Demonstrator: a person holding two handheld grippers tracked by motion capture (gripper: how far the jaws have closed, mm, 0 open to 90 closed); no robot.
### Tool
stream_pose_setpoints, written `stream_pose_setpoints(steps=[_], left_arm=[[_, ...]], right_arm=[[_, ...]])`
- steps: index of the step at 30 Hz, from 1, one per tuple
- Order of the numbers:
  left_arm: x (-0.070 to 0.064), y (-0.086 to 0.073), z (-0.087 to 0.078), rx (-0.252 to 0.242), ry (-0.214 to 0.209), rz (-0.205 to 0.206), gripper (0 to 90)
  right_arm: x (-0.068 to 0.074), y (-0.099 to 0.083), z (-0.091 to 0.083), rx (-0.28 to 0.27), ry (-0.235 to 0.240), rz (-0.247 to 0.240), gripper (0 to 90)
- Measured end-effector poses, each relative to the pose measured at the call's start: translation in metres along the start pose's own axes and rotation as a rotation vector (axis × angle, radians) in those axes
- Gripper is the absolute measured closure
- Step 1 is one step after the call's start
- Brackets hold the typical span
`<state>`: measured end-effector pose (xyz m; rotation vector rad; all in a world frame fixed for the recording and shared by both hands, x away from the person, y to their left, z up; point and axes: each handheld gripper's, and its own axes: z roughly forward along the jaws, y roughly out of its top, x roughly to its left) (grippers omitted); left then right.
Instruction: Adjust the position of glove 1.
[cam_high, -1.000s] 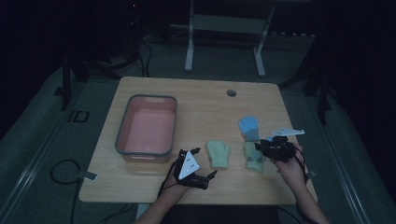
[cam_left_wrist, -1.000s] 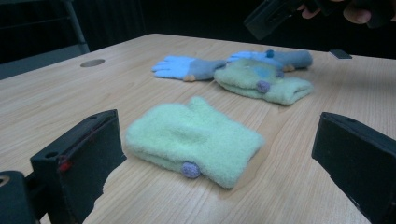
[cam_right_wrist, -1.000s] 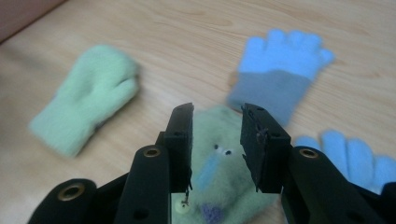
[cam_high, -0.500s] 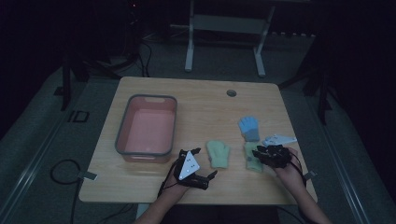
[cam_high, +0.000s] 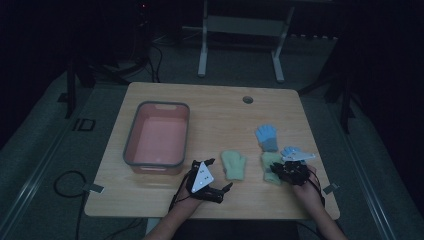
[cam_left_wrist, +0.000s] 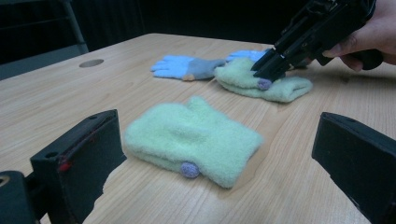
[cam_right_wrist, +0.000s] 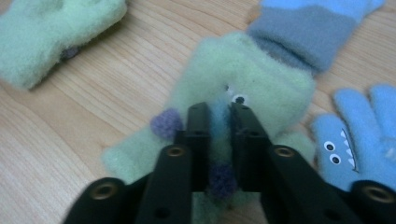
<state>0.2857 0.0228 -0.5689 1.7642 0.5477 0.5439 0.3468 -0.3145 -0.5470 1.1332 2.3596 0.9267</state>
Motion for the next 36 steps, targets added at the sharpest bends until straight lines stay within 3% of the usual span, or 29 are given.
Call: stream_pose_setpoints(steps=[5,11,14,17,28,36], left_arm=[[0.000,0.000,0.000,-0.002,0.001,-0.002,2.1],[0.001,0.000,0.000,-0.002,0.000,0.000,2.1],[0.001,0.000,0.000,-0.003,-0.001,-0.008,2.1],[0.001,0.000,0.000,-0.003,0.000,-0.010,2.1],[0.002,0.000,-0.001,-0.007,-0.001,-0.018,2.1],[0.002,0.000,-0.001,-0.005,-0.003,-0.022,2.0]], right_arm=[[0.003,0.003,-0.001,0.013,-0.019,0.016,85.4],[0.008,0.014,-0.016,-0.020,-0.041,0.017,86.7],[0.010,0.031,-0.029,-0.062,-0.030,0.018,86.7],[0.015,0.044,-0.036,-0.089,-0.053,-0.016,86.8],[0.043,0.085,-0.042,-0.162,0.014,-0.096,86.8],[0.073,0.104,-0.022,-0.155,0.083,-0.177,86.8]])
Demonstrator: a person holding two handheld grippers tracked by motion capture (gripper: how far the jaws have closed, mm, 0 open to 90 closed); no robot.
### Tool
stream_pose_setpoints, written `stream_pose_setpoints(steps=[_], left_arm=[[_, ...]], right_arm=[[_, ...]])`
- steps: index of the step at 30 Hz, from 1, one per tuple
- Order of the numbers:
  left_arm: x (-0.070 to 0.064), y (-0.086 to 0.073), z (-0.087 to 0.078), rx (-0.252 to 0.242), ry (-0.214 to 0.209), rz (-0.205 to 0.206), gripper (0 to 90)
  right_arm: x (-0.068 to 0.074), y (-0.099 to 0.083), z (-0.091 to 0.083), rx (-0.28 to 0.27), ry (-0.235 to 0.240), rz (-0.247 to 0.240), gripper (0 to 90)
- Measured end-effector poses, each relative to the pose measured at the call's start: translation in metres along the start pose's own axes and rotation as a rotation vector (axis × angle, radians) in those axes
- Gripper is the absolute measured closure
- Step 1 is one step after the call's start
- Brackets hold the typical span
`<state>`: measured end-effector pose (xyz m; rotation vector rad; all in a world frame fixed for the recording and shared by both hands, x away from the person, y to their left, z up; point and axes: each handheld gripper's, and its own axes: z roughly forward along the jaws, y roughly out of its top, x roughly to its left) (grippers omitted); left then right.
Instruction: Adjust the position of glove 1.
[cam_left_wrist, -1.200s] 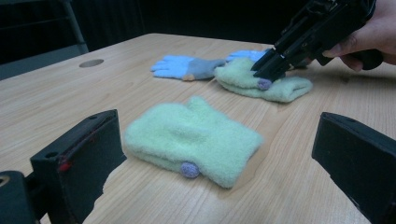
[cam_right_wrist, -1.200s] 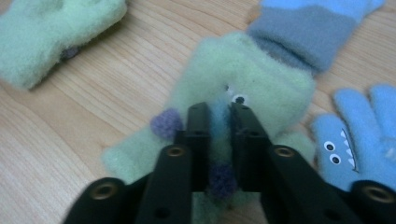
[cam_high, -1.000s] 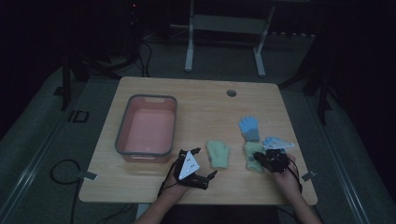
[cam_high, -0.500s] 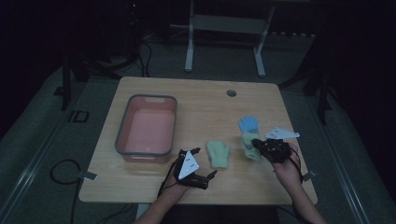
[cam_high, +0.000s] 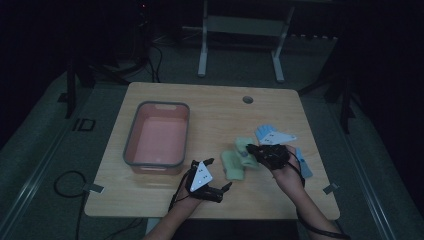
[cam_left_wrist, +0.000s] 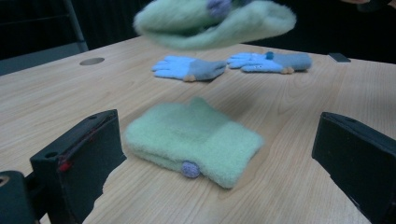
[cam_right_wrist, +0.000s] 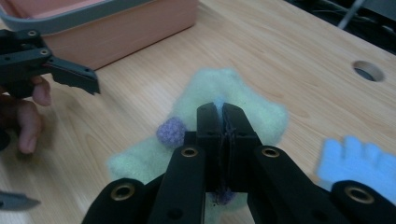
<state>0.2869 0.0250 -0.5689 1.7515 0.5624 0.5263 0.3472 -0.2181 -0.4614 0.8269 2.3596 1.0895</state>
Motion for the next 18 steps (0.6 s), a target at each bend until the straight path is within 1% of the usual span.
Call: stream_pose_setpoints(steps=[2,4,7,12,13,16,18], left_arm=[[0.000,0.000,0.000,0.001,0.001,-0.001,2.0],[0.000,0.000,0.000,0.001,0.002,0.000,2.0],[0.000,0.000,0.000,0.000,-0.001,-0.005,2.0],[0.000,0.000,0.000,0.000,-0.002,-0.001,2.0],[0.000,0.000,0.000,0.001,-0.002,-0.001,2.0],[-0.001,0.000,0.000,0.002,-0.003,0.002,2.0],[-0.001,0.000,0.000,0.004,-0.004,0.004,2.0]], right_arm=[[0.005,0.002,0.007,0.006,0.015,-0.011,86.8],[0.009,0.001,0.012,0.014,0.020,-0.022,86.8],[0.014,-0.001,0.022,0.034,0.030,-0.026,86.8],[0.021,-0.010,0.039,0.072,0.049,-0.042,86.8],[0.022,-0.012,0.042,0.081,0.057,-0.037,86.8],[0.024,-0.015,0.047,0.092,0.057,-0.036,86.7],[0.026,-0.020,0.052,0.111,0.055,-0.033,86.7]])
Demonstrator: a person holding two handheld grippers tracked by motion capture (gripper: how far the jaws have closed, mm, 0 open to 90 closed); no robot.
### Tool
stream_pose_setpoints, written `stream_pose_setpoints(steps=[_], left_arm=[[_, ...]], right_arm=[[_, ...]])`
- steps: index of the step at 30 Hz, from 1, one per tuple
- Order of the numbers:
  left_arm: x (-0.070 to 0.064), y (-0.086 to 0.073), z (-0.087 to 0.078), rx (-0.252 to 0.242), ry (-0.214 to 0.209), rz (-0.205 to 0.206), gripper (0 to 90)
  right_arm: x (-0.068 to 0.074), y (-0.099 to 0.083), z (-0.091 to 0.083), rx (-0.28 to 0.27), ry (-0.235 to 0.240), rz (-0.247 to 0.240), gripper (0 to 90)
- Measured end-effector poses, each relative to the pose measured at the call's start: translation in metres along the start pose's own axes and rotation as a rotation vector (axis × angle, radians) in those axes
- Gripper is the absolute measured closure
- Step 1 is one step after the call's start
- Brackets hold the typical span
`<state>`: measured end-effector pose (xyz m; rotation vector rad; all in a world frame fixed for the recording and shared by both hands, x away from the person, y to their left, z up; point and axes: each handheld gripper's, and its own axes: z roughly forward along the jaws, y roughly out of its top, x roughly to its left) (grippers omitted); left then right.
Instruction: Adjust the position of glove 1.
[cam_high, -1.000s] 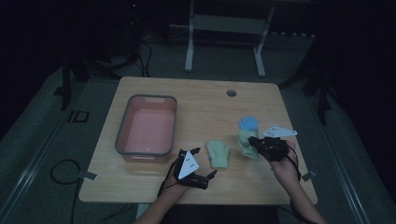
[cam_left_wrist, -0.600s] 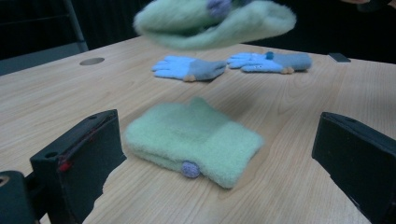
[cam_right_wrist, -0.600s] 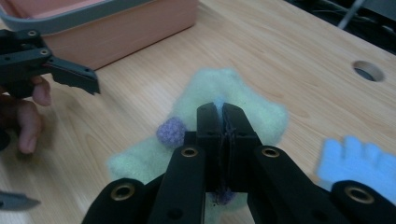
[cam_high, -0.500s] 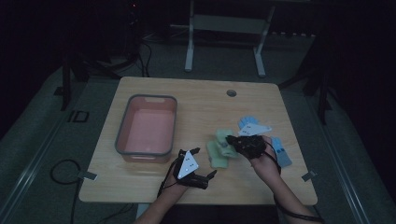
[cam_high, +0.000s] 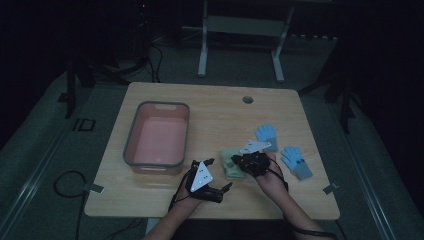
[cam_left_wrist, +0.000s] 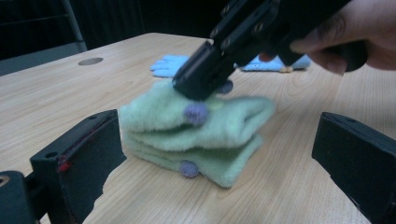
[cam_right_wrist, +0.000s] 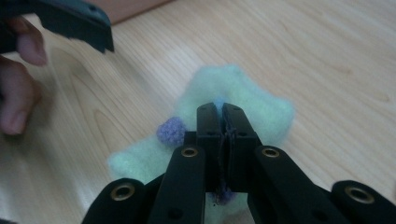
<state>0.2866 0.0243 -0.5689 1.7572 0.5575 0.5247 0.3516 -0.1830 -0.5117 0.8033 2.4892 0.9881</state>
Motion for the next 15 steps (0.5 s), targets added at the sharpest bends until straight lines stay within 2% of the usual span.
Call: stream_pose_setpoints(steps=[7,10,15], left_arm=[[0.000,0.000,0.000,0.001,0.003,0.001,2.0],[0.000,0.000,0.000,0.001,0.000,-0.001,2.0],[0.000,0.000,0.000,-0.007,-0.012,0.006,2.0]], right_arm=[[0.000,-0.007,0.009,0.026,0.009,0.001,86.1],[-0.002,-0.011,0.011,0.034,0.022,0.015,85.2],[-0.003,-0.013,0.010,0.030,0.032,0.034,79.5]])
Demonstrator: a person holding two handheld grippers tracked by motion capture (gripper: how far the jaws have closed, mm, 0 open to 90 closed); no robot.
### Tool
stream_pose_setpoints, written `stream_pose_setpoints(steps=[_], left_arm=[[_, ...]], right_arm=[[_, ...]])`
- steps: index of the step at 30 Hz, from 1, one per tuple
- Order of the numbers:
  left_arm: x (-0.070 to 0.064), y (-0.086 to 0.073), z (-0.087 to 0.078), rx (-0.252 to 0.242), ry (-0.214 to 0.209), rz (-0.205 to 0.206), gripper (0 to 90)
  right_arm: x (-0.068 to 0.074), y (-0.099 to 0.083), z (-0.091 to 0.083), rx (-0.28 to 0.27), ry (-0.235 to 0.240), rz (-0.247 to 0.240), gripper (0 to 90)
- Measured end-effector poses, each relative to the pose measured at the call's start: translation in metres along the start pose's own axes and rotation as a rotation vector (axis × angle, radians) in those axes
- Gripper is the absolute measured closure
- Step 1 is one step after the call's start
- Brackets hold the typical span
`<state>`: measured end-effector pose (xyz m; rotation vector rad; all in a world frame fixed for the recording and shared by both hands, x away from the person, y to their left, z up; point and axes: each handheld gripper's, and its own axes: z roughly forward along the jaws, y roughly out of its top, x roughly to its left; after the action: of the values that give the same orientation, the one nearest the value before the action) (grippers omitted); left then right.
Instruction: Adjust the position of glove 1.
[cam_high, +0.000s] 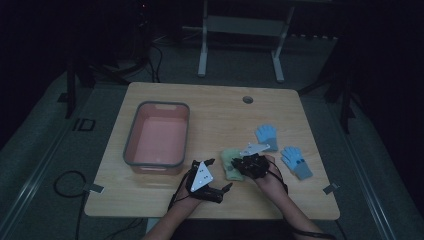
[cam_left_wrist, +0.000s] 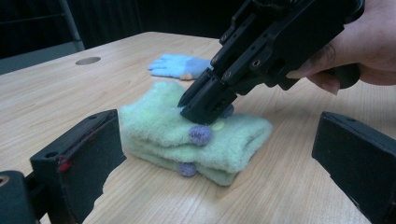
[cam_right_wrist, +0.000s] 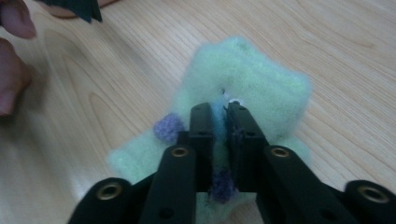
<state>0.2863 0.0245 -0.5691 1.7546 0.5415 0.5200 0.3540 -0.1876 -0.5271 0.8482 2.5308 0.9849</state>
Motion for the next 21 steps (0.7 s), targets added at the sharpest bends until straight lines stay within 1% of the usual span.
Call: stream_pose_setpoints(steps=[1,2,3,4,6,7,8,10,12,13,14,15,17,18,19,20,21], left_arm=[[-0.001,0.000,0.000,-0.013,0.029,0.028,2.1],[-0.002,-0.001,-0.001,-0.021,0.035,0.041,2.1],[-0.004,0.000,0.000,-0.020,0.031,0.052,2.1],[-0.005,0.000,0.001,-0.006,0.036,0.062,2.1],[-0.010,0.001,0.002,0.019,0.043,0.110,2.1],[-0.012,0.002,0.003,0.028,0.042,0.123,2.2],[-0.013,0.003,0.003,0.031,0.040,0.123,4.2],[-0.015,0.006,0.003,0.028,0.015,0.103,4.2],[-0.015,0.011,0.004,0.046,-0.001,0.081,4.2],[-0.015,0.015,0.005,0.071,-0.015,0.067,4.3],[-0.015,0.017,0.005,0.088,-0.015,0.067,5.2],[-0.016,0.019,0.005,0.108,-0.025,0.072,6.7],[-0.016,0.021,0.004,0.116,-0.059,0.083,7.6],[-0.016,0.023,0.005,0.124,-0.064,0.087,7.6],[-0.016,0.024,0.005,0.128,-0.082,0.084,7.6],[-0.016,0.025,0.005,0.127,-0.092,0.085,7.6],[-0.016,0.027,0.006,0.135,-0.089,0.103,7.7]], right_arm=[[0.000,0.000,-0.002,-0.002,0.005,0.004,78.7],[0.000,0.001,-0.005,-0.004,0.008,0.008,75.9],[0.000,0.002,-0.007,-0.008,0.009,0.006,75.2],[0.000,0.002,-0.010,-0.015,0.005,0.004,73.6],[-0.001,0.003,-0.014,-0.027,0.005,0.005,70.5],[-0.003,0.003,-0.017,-0.032,0.002,0.009,70.3],[-0.006,0.003,-0.019,-0.040,0.001,0.012,69.0],[-0.013,0.002,-0.024,-0.056,0.007,0.029,68.0],[-0.019,0.002,-0.026,-0.065,0.009,0.030,66.4],[-0.021,0.002,-0.027,-0.065,0.007,0.036,66.4],[-0.025,0.002,-0.028,-0.065,0.009,0.038,64.6],[-0.026,0.002,-0.029,-0.070,0.008,0.039,64.1],[-0.031,0.003,-0.030,-0.069,0.010,0.044,63.6],[-0.033,0.004,-0.030,-0.071,0.006,0.047,63.8],[-0.035,0.004,-0.030,-0.068,0.014,0.055,64.5],[-0.037,0.006,-0.030,-0.068,0.019,0.056,65.2],[-0.037,0.006,-0.030,-0.070,0.019,0.057,65.4]])
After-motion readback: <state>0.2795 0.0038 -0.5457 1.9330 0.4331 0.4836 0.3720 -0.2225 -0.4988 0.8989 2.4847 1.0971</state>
